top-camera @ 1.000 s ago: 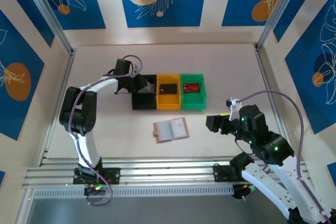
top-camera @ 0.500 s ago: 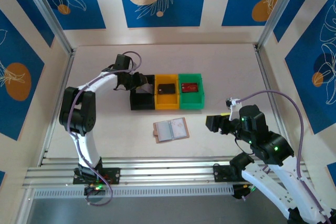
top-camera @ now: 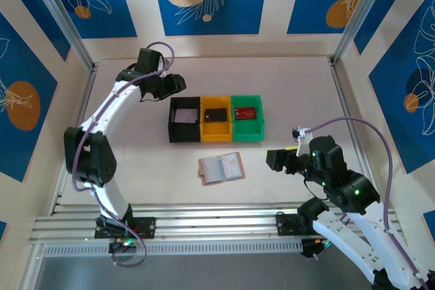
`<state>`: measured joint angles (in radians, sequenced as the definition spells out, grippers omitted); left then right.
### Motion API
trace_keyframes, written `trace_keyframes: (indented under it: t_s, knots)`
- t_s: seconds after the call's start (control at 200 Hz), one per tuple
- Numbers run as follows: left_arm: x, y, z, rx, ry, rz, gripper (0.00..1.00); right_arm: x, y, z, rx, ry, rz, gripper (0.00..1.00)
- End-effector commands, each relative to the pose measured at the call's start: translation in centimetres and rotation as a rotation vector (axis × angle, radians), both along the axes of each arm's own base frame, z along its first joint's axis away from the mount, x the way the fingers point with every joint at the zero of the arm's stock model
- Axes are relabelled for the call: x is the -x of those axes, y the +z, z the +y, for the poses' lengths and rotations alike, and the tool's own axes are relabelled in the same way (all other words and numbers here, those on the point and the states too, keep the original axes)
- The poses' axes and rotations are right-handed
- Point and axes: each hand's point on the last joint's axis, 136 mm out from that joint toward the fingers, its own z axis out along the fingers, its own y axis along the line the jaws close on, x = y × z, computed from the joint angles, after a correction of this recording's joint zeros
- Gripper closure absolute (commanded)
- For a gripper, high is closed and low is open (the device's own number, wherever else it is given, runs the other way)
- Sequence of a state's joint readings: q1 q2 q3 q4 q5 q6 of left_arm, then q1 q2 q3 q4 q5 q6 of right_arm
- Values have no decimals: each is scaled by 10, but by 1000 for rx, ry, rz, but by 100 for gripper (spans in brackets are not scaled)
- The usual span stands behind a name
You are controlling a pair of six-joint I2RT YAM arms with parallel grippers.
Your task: Take the credit cards out of the card holder
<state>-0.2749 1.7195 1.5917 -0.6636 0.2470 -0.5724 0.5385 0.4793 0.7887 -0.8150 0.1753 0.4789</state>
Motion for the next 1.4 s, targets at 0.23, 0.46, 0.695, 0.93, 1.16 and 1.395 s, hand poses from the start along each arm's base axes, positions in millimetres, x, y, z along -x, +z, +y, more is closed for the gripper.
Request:
trace_keyframes:
  t_s: [0.23, 0.46, 0.695, 0.93, 1.16, 1.395]
  knots:
    - [138, -9, -7, -87, -26, 11, 38, 3, 3, 9, -40, 47, -11, 23]
    - [199, -41, -32, -30, -29, 38, 37, 5, -10, 20, 0, 89, 39, 24]
    - [234, -80, -69, -12, -76, 73, 36, 16, -31, 39, 113, 180, 134, 24]
    - [258, -92, -96, -34, -124, 83, 36, 15, -28, 38, 95, 136, 124, 28]
    - [258, -91, -96, -31, -102, 76, 35, 15, -61, 65, -76, 94, 261, 38]
    - [247, -102, -114, 43, -65, 65, 35, 0, -94, 72, -38, 53, 334, 47]
